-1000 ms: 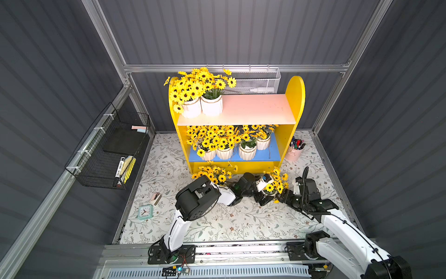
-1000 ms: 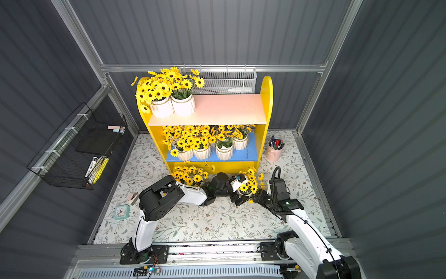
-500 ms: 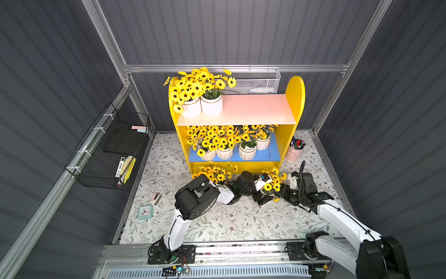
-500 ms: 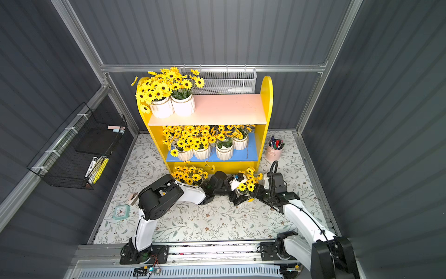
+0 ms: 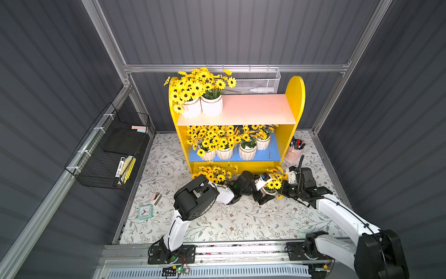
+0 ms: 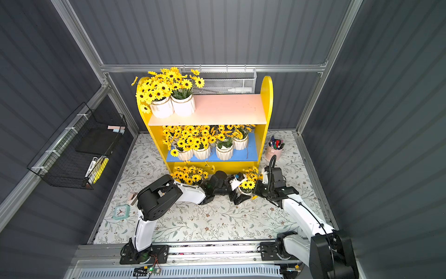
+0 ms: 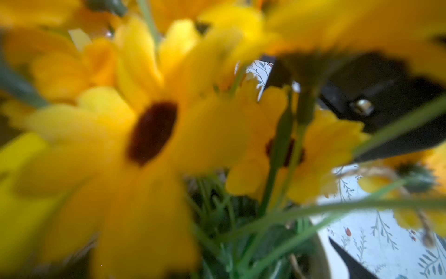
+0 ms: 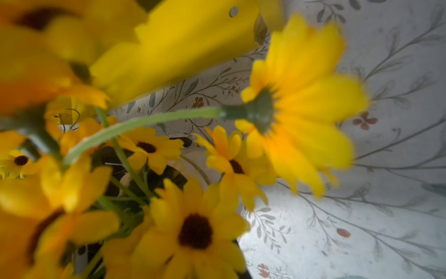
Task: Take the sunflower pots off the shelves
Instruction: Place the sunflower pot at the center of the board.
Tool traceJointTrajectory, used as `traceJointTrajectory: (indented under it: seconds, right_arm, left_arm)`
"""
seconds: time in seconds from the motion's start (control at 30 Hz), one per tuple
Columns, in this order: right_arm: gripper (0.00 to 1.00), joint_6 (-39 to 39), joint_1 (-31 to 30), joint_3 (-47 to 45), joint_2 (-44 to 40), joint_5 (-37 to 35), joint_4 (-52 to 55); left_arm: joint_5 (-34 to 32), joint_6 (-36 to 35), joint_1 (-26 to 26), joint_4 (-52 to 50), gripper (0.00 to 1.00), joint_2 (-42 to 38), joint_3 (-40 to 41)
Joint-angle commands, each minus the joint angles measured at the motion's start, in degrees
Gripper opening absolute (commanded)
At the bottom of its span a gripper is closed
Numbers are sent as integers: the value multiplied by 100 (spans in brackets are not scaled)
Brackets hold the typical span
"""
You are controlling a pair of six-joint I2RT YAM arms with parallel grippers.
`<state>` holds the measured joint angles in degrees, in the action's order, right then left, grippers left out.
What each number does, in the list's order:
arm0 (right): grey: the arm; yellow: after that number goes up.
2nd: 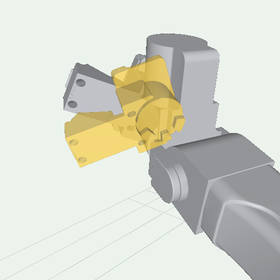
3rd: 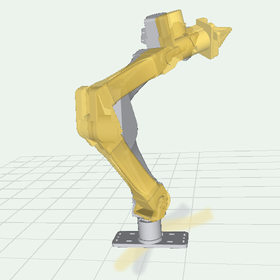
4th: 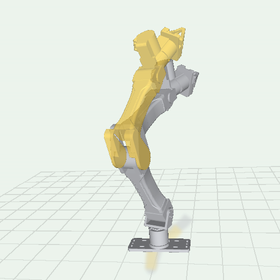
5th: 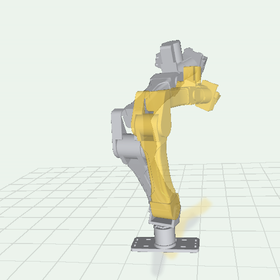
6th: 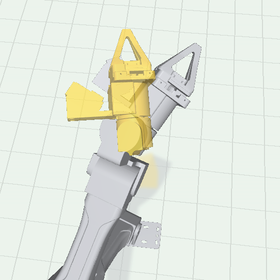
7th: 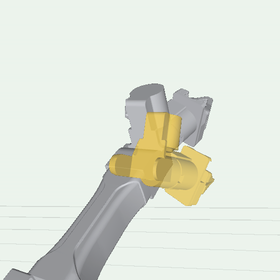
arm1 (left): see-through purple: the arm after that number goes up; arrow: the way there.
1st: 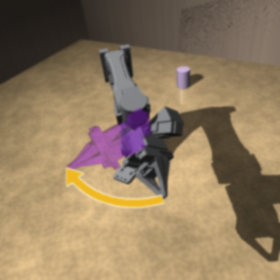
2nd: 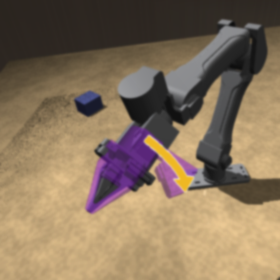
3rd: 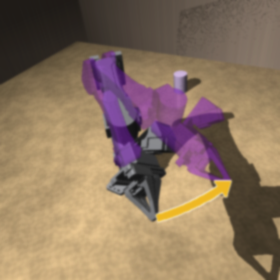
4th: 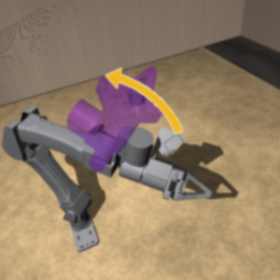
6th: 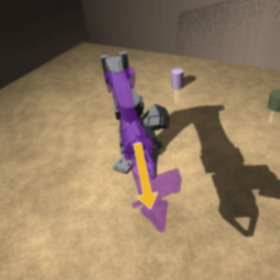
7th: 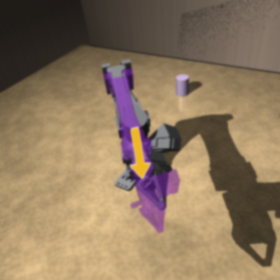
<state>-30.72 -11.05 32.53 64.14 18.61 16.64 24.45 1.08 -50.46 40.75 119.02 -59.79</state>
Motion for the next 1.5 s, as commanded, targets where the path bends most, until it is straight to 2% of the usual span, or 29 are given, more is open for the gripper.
traceJointTrajectory:
  seconds: [0.0,0.2,0.47,0.63,0.77,0.9,0.93,1.0,1.07,1.1,1.13,1.23,1.33,1.47]
  right_arm:
    - [0,88,34,170,90,-553,361]
    - [0,193,40,279,-15,-1151,464]
    - [0,172,39,332,46,-1198,345]
    - [0,244,33,452,55,-1219,228]
    - [0,282,15,453,145,-1011,-27]
    - [0,222,-36,316,240,-1103,-534]
    - [3,215,-37,345,299,-1054,-606]
    - [50,262,-54,504,337,-870,-427]
    - [63,286,-64,616,238,-805,-164]
    - [75,301,-64,658,154,-773,-44]
    - [98,345,-62,736,73,-770,152]
    - [99,399,-64,915,-152,-791,665]
    - [99,498,-65,1037,-447,-1130,1324]
    - [99,497,-63,979,-1004,-1243,1757]
  left_arm:
    - [-174,92,3,-419,99,-290,293]
    - [-621,32,2,-348,100,-484,805]
    - [-999,216,10,-77,99,-424,1151]
    - [-1064,342,13,-75,99,-691,1427]
    - [-965,513,15,-95,100,-1122,1685]
    - [-420,742,-28,-324,99,-1650,1599]
    - [-284,745,-38,-458,100,-1740,1509]
    - [-76,767,-43,-727,99,-1954,1332]
    - [33,716,-42,-1078,99,-2255,1192]
    - [34,592,-42,-1249,99,-2417,1131]
    - [34,407,-29,-1536,99,-2575,1060]
    - [-237,-50,-30,-2481,100,-2985,805]
    - [-618,-278,-26,-3203,99,-3417,597]
    - [-1222,-328,-27,-4240,99,-4042,200]
